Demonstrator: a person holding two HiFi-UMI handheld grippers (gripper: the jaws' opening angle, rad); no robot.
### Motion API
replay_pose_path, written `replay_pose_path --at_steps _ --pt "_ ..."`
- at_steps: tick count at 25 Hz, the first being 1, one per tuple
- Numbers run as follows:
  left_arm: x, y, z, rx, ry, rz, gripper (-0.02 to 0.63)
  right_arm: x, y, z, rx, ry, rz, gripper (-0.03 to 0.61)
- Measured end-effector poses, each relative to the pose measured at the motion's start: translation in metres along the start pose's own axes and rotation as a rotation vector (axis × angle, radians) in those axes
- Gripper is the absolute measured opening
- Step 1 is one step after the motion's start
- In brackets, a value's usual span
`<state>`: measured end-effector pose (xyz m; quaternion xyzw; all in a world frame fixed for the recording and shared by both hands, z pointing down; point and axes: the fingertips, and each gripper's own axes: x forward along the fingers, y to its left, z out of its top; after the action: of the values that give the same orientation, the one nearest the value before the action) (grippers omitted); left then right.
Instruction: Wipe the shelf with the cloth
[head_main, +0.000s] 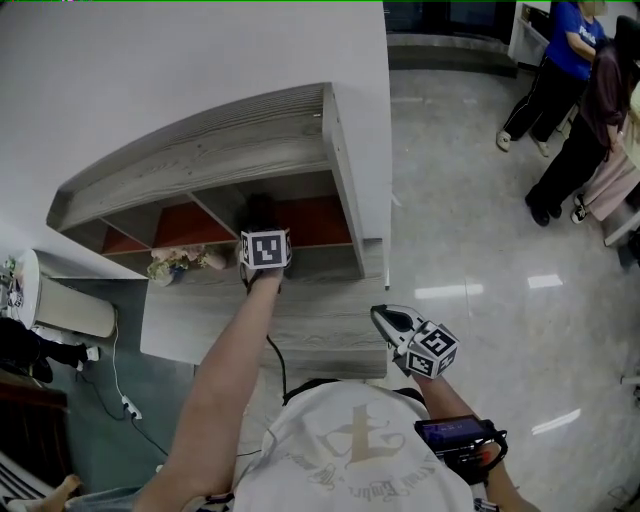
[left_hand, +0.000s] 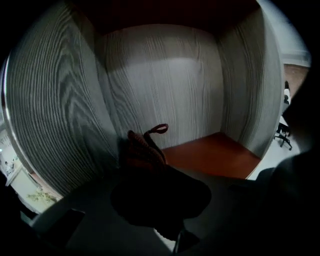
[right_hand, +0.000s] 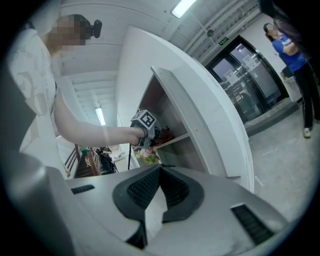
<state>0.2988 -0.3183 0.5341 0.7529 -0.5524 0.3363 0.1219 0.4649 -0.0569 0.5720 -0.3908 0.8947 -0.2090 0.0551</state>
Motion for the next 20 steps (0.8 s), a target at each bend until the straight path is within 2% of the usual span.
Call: replay_pose_path --at_steps 7,16,20 --pt "0.0 -0.01 0.005 -0.07 0.02 -0.1 0.063 -0.003 -0.01 0.0 0.005 0.004 -0.003 0.005" --pt "0.001 -0.068 0.017 -0.032 0.041 -0.278 0.063 -0.01 -0.017 0.001 0.005 0.001 -0.011 0.005" --pt "0.002 -0.086 0.022 -0.021 0.033 -0.317 0.063 -0.012 -0.021 -0.001 0.015 -0.004 -0.019 0.005"
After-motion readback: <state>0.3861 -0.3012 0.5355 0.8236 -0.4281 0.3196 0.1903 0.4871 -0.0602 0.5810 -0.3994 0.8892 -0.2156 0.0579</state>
